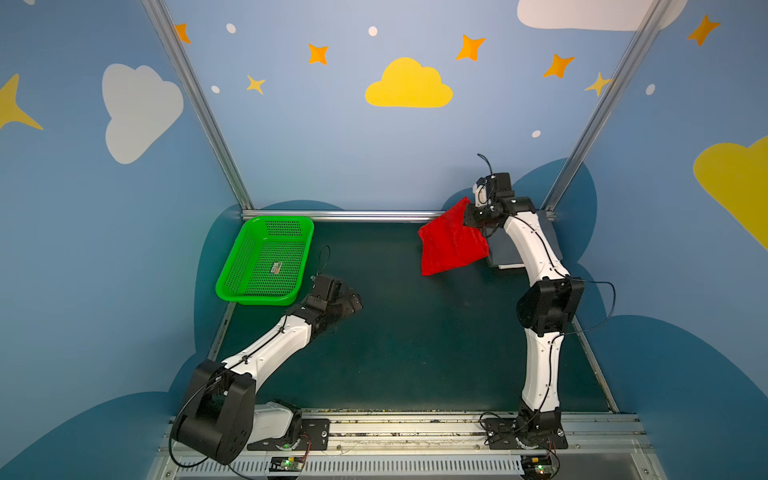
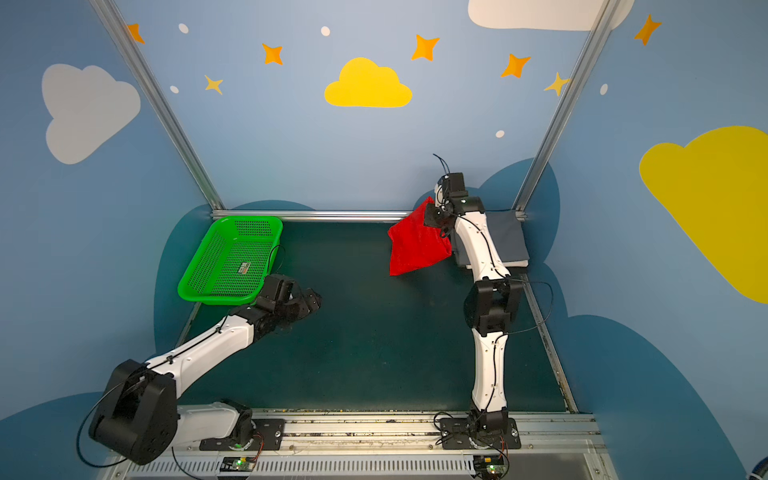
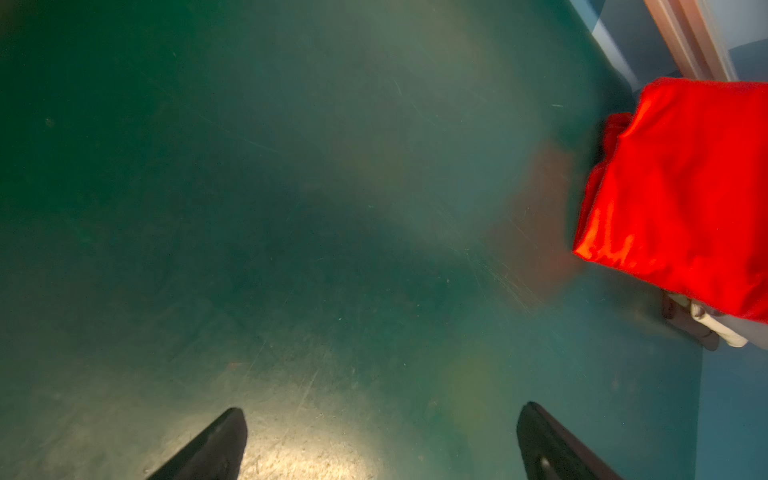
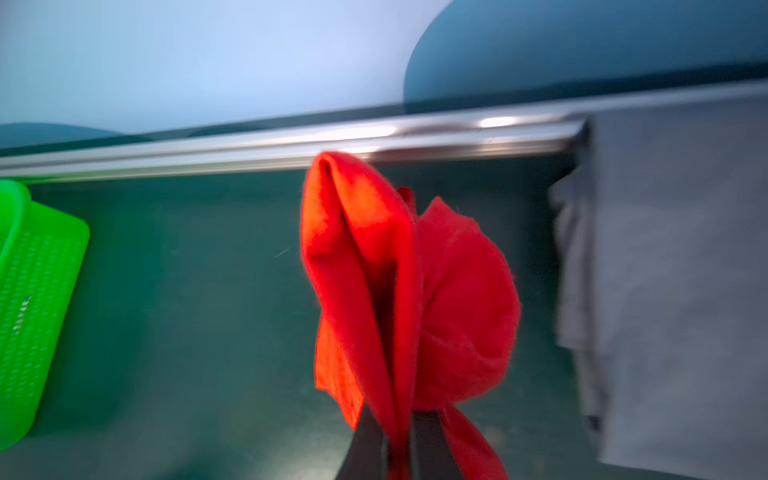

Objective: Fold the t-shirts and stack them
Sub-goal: 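Carry the folded red shirt with the right gripper onto the grey stack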

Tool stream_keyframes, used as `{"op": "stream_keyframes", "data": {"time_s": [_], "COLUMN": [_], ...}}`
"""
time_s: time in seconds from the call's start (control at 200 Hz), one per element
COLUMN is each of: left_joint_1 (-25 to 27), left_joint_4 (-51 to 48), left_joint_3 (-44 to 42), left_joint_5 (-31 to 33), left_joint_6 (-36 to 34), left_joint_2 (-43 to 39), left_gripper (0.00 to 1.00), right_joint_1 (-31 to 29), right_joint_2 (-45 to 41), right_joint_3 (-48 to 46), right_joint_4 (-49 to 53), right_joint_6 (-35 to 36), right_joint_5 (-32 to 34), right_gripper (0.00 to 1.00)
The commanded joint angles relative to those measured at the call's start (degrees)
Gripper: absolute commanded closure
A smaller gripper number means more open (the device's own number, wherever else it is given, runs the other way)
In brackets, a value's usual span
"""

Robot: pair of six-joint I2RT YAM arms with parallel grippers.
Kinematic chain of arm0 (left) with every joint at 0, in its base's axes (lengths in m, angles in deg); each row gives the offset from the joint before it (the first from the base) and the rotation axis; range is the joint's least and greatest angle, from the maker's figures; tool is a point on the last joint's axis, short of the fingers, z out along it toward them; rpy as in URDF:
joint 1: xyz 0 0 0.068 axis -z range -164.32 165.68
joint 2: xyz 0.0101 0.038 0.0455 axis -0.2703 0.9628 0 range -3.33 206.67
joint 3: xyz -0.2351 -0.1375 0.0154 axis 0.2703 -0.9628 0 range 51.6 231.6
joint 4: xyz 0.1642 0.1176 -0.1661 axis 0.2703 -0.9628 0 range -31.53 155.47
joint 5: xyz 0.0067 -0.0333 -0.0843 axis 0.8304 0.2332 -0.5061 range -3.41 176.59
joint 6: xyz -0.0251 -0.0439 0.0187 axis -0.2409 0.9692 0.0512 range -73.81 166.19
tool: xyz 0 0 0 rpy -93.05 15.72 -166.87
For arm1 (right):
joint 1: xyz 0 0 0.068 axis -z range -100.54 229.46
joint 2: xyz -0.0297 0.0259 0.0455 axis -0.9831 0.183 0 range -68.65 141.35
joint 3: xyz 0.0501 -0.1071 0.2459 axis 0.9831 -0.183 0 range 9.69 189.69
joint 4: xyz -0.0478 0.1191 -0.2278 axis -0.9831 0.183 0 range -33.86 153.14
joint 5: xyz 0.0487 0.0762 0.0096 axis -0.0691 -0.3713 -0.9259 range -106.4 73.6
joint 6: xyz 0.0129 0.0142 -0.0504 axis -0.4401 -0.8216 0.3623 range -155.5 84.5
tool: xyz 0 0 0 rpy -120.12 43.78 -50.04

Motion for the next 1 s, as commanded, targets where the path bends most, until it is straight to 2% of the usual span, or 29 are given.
{"op": "stream_keyframes", "data": {"time_s": [0.0, 0.16, 0.476, 0.731, 0.991], "left_joint_1": [0.05, 0.08, 0.31, 2.23, 4.17], "left_joint_4": [-0.57, -0.89, -2.33, -3.18, -6.27], "left_joint_3": [1.75, 2.80, 6.71, 12.45, 18.98], "left_joint_5": [-0.05, -0.84, -1.67, -2.16, -2.42], "left_joint_6": [-0.81, -0.79, -1.26, -1.45, -2.07], "left_joint_2": [0.85, 2.18, 6.38, 12.28, 18.04], "left_gripper": [0.00, 0.00, 0.00, 0.00, 0.00], "right_joint_1": [2.81, 7.81, 20.21, 25.39, 26.39], "right_joint_2": [1.43, 3.98, 3.20, 4.91, 10.60], "right_joint_3": [5.89, 13.45, 13.65, 13.68, 13.72], "right_joint_4": [1.31, 2.88, -2.17, -2.91, -6.01], "right_joint_6": [4.23, 4.81, -1.79, -2.60, -2.72], "right_joint_5": [1.61, 0.03, -8.36, -7.52, -2.20], "right_gripper": [1.00, 1.00, 1.00, 1.00, 1.00]}}
